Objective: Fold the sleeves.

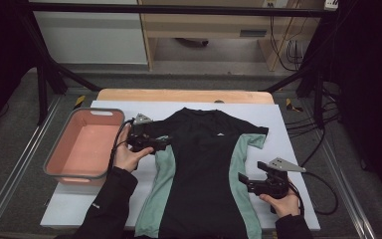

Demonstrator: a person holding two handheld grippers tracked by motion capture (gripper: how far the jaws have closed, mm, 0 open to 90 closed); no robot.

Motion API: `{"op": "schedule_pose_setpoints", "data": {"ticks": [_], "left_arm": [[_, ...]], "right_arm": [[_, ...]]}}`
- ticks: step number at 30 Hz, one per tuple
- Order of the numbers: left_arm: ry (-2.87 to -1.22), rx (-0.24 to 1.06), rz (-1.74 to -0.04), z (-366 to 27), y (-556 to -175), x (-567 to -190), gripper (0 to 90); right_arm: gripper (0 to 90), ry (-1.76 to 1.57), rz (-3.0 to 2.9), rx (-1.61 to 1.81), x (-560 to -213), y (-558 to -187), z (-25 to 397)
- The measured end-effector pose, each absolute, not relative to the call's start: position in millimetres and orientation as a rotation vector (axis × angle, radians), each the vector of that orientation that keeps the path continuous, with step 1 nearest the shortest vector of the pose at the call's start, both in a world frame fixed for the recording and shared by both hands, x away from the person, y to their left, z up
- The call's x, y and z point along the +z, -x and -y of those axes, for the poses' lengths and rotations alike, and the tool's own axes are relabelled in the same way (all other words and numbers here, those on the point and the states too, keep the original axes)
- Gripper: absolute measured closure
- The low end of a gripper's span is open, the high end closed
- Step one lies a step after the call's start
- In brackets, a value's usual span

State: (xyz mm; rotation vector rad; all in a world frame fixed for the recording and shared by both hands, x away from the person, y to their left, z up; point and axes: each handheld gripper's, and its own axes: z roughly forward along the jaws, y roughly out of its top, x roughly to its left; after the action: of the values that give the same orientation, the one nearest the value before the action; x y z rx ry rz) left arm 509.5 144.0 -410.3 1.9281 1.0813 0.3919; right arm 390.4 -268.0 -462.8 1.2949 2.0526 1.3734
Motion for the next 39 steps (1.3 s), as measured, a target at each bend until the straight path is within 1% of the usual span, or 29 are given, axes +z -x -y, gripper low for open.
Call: {"op": "schedule_pose_setpoints", "data": {"ticks": [8,16,19,21,24,32,39], "left_arm": [[-1.924,0.413,-1.124,-147,-523,-415,6.3],[-1.928,0.431,-1.215,-154,-541,-432,9.9],[-1.946,0.462,-1.246,-158,-547,-439,11.3],[-1.952,0.472,-1.274,-160,-550,-442,14.2],[-1.961,0.491,-1.288,-160,-552,-445,16.2],[-1.944,0.507,-1.351,-170,-564,-459,30.4],[-1.97,0.54,-1.372,-172,-569,-468,33.3]], "right_arm": [[7.9,-1.295,-2.049,1.371,-463,-390,268],[7.8,-1.297,-2.055,1.36,-464,-390,268],[7.9,-1.297,-2.057,1.352,-464,-391,268],[7.9,-1.297,-2.058,1.349,-464,-391,268],[7.9,-1.293,-2.063,1.343,-465,-391,268],[7.9,-1.292,-2.066,1.334,-466,-391,268],[7.9,-1.287,-2.067,1.331,-466,-391,268]]}}
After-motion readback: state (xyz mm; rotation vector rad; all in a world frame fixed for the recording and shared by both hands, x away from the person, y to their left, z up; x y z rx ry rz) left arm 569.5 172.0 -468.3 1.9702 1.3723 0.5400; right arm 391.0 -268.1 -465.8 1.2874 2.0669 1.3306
